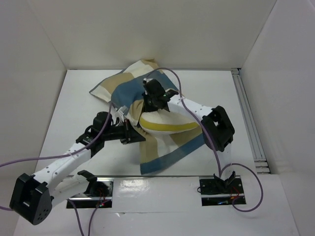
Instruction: Put the pillow into the pillowcase
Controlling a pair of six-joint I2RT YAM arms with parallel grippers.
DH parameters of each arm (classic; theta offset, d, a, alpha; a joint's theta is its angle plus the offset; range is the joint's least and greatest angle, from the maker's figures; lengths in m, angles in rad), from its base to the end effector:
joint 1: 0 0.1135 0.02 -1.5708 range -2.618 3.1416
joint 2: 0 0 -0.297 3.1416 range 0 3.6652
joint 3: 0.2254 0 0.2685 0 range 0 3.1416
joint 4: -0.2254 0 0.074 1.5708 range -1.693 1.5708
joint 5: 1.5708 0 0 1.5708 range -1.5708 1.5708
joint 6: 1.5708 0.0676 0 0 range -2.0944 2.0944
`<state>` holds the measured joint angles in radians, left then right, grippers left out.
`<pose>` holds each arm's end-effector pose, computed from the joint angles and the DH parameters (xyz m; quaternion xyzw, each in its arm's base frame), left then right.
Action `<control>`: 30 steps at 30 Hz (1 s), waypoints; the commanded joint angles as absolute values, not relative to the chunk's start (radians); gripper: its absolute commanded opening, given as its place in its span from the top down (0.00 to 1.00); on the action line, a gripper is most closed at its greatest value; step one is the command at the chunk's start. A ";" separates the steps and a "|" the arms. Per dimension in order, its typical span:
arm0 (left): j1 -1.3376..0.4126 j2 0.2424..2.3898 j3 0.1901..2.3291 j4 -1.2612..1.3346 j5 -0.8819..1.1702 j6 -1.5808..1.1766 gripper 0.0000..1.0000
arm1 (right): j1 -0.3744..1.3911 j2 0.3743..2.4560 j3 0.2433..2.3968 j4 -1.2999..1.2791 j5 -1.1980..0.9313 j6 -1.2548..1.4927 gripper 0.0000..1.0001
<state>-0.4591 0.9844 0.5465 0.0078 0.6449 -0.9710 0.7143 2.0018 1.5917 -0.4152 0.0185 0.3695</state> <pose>0.1922 -0.1403 0.2509 -0.0366 0.8156 -0.5372 0.2118 0.3817 0.3293 0.2300 -0.1564 0.9181 0.1804 0.3164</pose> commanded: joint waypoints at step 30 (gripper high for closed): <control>-0.497 0.949 1.153 -0.707 0.399 -0.606 0.13 | 0.807 1.547 1.396 -0.417 0.164 0.354 0.05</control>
